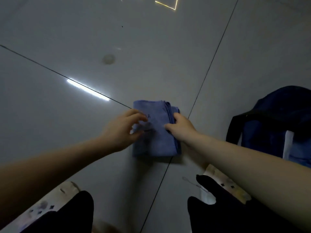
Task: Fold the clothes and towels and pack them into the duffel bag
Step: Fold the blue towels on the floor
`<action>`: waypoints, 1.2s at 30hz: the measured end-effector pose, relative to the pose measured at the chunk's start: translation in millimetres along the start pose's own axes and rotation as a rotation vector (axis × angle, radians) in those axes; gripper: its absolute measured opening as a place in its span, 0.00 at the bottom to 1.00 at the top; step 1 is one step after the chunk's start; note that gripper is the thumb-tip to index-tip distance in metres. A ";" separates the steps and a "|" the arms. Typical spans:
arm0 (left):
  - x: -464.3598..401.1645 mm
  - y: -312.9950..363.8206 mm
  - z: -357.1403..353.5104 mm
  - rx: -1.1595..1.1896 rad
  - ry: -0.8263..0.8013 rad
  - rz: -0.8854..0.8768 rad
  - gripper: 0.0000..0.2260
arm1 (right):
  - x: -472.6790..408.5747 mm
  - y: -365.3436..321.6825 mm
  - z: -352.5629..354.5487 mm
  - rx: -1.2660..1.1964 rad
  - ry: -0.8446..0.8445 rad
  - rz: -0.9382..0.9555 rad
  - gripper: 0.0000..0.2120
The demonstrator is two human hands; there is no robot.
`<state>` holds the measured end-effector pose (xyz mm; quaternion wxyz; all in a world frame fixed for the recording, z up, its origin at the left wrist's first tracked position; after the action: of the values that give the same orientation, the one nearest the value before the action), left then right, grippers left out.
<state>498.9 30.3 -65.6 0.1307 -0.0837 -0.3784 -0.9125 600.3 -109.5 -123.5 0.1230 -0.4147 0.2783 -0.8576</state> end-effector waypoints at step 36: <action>6.0 1.9 -81.4 -0.661 -0.058 -0.886 0.15 | 12.3 39.3 27.8 0.357 0.138 -0.043 0.12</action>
<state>489.4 -30.0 -119.8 -0.3092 0.0218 -0.0745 -0.9478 613.5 -157.4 -124.4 0.1568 -0.3325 0.1204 -0.9222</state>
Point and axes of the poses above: each hand's wrist, its own x-axis away from the middle knuckle, its own z-axis out of the back of the hand, y = z × x, the point moved 7 cm from there along -x, towards the middle knuckle, and after that the axes turned 4 degrees about x, right-handed, at the moved point
